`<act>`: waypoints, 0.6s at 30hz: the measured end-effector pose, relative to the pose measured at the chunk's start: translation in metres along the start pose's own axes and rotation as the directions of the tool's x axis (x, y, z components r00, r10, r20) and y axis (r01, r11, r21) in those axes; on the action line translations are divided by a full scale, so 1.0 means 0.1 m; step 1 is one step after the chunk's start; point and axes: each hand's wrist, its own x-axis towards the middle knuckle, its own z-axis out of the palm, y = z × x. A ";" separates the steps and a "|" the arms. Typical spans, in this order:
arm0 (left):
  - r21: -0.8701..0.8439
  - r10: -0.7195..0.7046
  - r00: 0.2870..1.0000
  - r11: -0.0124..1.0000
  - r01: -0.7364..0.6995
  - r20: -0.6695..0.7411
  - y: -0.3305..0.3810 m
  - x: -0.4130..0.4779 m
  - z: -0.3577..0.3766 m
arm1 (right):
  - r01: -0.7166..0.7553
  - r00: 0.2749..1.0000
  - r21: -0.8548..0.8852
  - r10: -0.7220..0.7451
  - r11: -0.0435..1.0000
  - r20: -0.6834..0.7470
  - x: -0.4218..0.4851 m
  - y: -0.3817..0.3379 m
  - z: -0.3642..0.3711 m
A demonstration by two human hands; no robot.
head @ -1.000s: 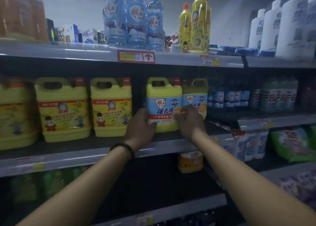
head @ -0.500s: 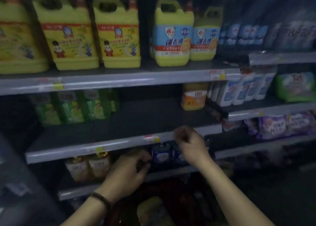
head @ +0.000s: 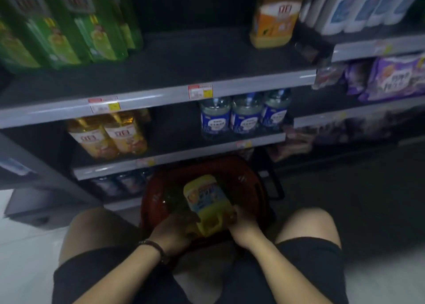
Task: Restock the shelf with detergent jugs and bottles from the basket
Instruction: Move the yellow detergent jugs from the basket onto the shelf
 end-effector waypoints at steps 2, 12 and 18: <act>-0.047 -0.018 0.999 0.999 0.020 0.044 -0.12 0.15 0.25 | -0.035 0.995 -0.104 0.044 0.994 0.086 0.04 0.22 0.12; 0.065 -0.123 0.980 0.991 0.115 0.153 -0.02 0.50 0.67 | -0.160 0.970 -0.122 0.179 0.980 0.167 0.26 0.41 0.17; 0.246 -0.191 0.957 0.960 0.135 0.219 -0.13 0.58 0.77 | -0.122 0.967 -0.100 0.141 0.988 0.214 0.25 0.39 0.26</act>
